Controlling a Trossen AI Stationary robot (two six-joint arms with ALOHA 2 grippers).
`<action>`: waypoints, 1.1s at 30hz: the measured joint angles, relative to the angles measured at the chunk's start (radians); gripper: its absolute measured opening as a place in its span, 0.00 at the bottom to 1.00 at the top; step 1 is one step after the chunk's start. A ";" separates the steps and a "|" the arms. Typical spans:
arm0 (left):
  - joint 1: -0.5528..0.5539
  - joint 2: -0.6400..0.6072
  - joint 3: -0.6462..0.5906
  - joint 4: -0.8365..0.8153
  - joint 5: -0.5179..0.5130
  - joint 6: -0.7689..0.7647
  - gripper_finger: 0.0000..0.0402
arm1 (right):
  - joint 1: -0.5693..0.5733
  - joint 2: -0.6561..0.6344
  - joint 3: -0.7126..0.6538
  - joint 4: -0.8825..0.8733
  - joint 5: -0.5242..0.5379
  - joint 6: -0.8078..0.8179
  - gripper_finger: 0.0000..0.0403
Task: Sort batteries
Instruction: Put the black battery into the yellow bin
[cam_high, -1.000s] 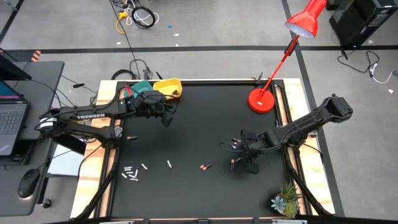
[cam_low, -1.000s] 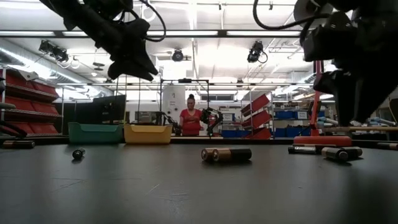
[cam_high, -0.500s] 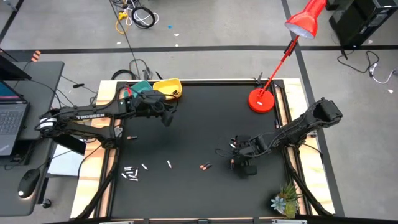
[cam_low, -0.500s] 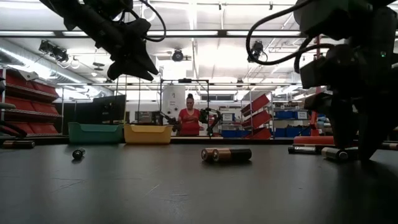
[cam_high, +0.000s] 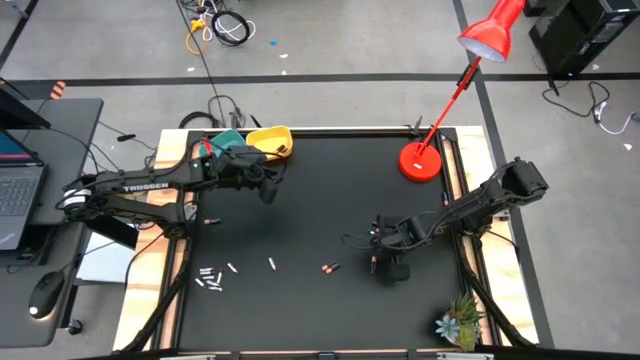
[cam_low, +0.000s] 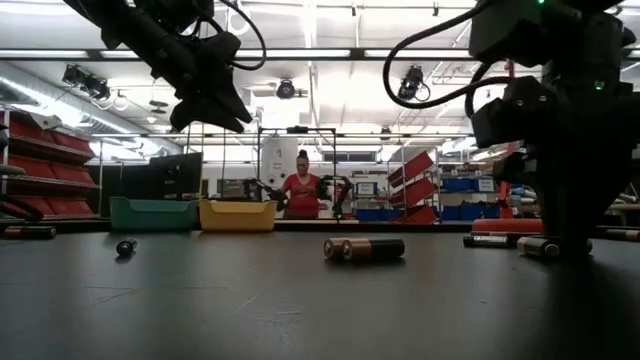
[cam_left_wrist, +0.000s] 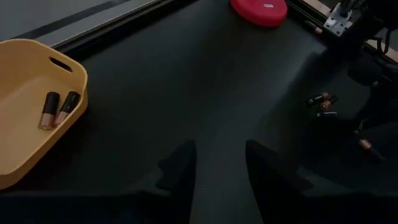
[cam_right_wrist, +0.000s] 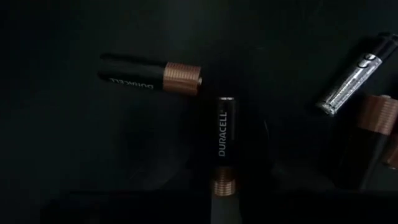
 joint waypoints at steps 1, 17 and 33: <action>0.000 0.000 0.000 0.001 0.018 0.001 0.37 | -0.007 0.002 0.018 -0.021 0.004 -0.005 0.10; 0.093 0.000 0.000 0.197 0.120 -0.078 0.37 | -0.229 0.001 0.341 -0.041 0.113 -0.094 0.10; 0.127 0.071 0.001 0.605 0.187 -0.245 0.37 | -0.467 -0.001 0.443 0.471 0.078 0.020 0.10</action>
